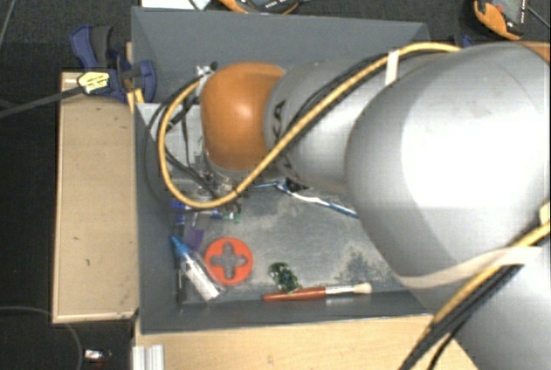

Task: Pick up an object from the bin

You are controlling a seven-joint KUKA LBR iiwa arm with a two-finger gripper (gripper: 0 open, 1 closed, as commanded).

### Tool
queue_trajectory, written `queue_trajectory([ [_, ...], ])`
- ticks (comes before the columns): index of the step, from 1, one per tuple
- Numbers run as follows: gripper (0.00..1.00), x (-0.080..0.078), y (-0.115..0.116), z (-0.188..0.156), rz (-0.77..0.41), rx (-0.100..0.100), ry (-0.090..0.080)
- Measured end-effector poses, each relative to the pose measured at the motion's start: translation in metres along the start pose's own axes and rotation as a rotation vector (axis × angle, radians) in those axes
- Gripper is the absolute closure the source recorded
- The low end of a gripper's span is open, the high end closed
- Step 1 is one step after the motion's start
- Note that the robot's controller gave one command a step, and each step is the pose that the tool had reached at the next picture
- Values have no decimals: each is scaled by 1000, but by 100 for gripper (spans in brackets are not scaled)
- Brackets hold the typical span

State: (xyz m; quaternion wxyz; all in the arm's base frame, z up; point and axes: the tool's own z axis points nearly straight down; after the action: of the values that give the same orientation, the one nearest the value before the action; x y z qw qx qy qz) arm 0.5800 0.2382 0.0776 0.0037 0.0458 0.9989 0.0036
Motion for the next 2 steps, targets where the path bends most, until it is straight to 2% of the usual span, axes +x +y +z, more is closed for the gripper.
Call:
queue_trajectory([
  [1, 100, 0, 0, -9, 1, 0, -1],
  [2, 100, 1, -1, -34, 2, 1, 2],
])
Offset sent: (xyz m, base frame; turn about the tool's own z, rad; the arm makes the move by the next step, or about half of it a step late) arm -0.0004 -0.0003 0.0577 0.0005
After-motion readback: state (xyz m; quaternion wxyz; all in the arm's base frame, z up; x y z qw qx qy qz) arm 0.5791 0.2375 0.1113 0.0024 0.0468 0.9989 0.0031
